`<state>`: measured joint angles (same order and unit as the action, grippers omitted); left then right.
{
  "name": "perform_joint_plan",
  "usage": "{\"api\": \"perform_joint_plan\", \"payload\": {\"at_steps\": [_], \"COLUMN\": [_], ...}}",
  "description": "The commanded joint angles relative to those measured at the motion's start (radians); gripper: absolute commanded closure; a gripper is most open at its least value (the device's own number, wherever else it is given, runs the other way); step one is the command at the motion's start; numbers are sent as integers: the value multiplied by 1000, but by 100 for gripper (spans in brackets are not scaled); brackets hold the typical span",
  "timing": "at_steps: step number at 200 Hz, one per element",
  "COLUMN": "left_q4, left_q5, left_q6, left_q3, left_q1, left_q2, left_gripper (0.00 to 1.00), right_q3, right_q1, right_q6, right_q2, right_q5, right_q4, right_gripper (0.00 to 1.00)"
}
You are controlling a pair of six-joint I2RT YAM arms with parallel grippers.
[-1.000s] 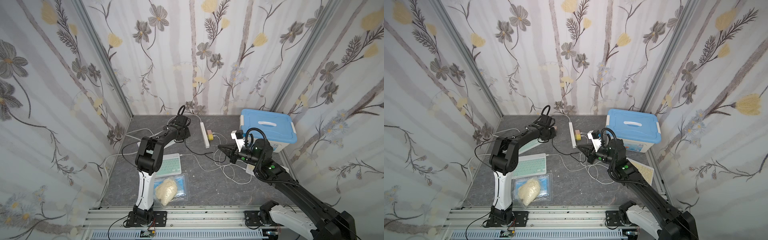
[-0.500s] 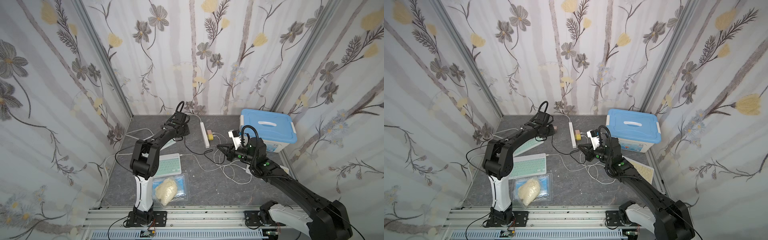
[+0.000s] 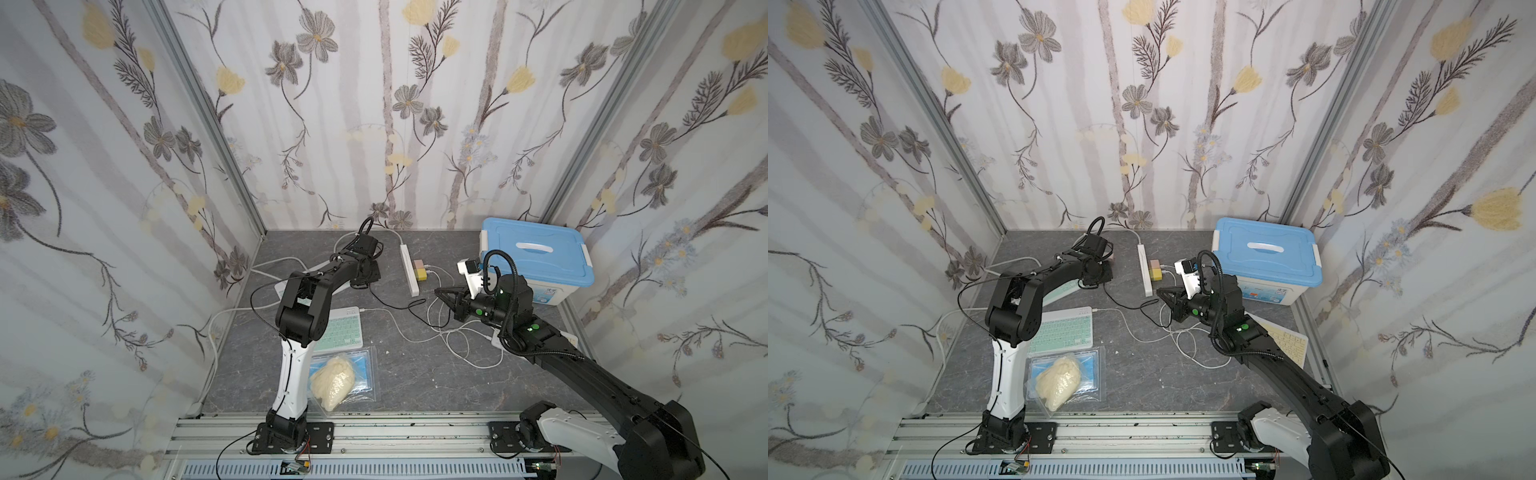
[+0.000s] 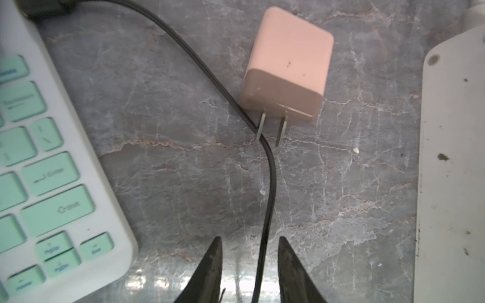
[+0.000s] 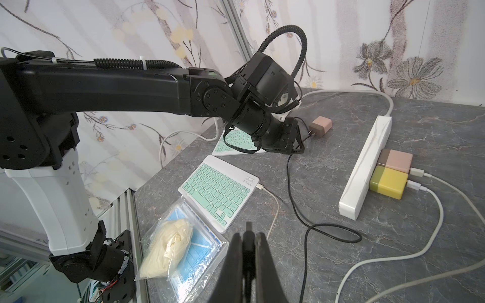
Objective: Unplug the wireless keyboard
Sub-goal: Adjust the power cord.
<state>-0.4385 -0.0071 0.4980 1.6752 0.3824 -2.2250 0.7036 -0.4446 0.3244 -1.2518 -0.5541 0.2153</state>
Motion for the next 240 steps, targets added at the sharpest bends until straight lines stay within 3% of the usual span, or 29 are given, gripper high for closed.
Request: {"api": "perform_joint_plan", "payload": {"at_steps": [1,28,78,170,240], "left_q4": [-28,-38,-48,-68,-91], "left_q5": [-18,-31,-48,-33,-13], "left_q6": [-2,-3,-26,-88,-117], "left_q3": [31,43,41,-1,-69], "left_q1": [1,6,7,30,53], "left_q2": [-24,-28,-7,190,399], "left_gripper": [69,84,100,100,100], "right_q3": [4,1,1,16,15], "right_q1": [0,0,0,11,33], "right_q6": [2,-1,-5,31,149], "right_q2": [-10,-12,-13,-29,-59], "right_q5": [-5,-2,5,25,-9], "right_q4": [19,15,12,25,71], "right_gripper": [100,100,100,100,99]}}
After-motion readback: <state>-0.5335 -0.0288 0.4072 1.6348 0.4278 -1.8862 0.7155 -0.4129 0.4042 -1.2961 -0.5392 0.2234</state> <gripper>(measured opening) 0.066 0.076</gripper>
